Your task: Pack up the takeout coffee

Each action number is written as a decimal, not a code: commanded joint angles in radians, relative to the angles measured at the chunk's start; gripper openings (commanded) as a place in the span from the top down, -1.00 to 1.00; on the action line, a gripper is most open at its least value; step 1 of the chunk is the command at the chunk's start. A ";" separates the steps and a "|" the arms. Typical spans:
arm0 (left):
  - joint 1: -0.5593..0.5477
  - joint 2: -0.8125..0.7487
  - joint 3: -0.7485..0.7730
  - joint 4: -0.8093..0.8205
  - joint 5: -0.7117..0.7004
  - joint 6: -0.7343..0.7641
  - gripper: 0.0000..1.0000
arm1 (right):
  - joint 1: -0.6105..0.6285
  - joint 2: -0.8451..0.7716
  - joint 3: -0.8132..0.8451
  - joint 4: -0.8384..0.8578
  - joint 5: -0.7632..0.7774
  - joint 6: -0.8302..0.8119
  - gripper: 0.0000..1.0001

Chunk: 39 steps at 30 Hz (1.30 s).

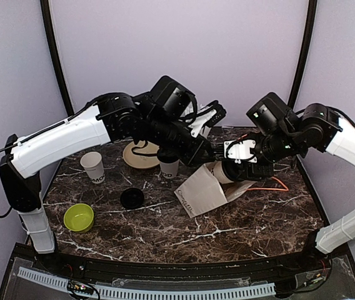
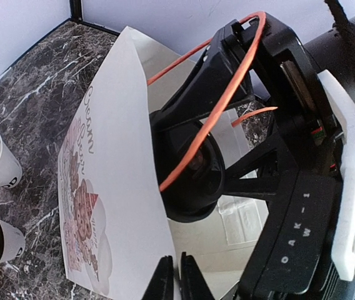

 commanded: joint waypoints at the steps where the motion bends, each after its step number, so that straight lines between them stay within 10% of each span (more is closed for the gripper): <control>1: 0.002 0.022 0.046 -0.073 -0.013 0.035 0.88 | -0.010 -0.019 0.021 -0.004 0.010 -0.013 0.02; 20: 0.096 0.005 0.028 -0.011 -0.036 0.075 1.00 | -0.010 -0.021 0.089 -0.144 -0.120 -0.056 0.02; 39: 0.121 0.011 0.004 0.059 0.069 0.083 1.00 | 0.006 -0.038 -0.019 -0.186 0.084 -0.122 0.03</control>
